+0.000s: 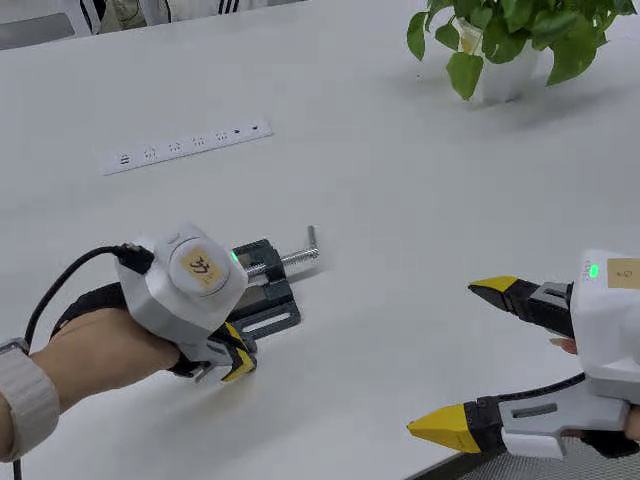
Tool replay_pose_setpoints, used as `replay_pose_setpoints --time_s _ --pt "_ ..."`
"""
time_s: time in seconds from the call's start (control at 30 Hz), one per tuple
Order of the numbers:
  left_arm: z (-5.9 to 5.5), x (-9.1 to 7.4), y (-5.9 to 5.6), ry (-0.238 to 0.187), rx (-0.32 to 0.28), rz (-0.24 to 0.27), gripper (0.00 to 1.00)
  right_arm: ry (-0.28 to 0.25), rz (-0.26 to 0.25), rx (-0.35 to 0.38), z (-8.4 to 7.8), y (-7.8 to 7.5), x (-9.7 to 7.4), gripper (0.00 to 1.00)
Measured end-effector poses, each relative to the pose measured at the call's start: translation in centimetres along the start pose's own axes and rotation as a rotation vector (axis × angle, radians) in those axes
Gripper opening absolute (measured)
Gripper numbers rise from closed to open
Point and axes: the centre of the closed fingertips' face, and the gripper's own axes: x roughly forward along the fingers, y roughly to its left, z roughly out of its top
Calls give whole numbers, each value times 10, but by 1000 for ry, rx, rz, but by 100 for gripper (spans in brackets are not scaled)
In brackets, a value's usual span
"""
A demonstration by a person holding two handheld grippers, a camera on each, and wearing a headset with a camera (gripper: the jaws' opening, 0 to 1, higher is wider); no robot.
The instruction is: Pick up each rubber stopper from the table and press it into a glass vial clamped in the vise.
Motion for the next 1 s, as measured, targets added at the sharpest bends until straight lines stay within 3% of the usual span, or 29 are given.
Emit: replay_pose_setpoints --time_s 0.07,0.17,0.33,0.5,0.73,0.83,1.0 --pt "3 -7 1 -33 -39 2 3 -3 3 -4 2 0 1 96" --pt "14 -24 -2 -132 -146 -27 3 -11 15 -18 9 3 5 96" --pt "25 -48 -8 -258 -259 -75 3 -25 51 -39 22 11 13 94" --pt "26 -70 -9 -393 -441 -142 3 -38 94 -77 36 22 24 94" --pt "28 -95 -15 -539 -641 -236 3 -81 145 -106 58 37 34 90" --pt "31 -108 -19 -622 -758 -300 3 -105 161 -125 69 43 38 87" --pt "36 -125 -22 -732 -889 -365 3 -171 186 -157 95 55 40 76"
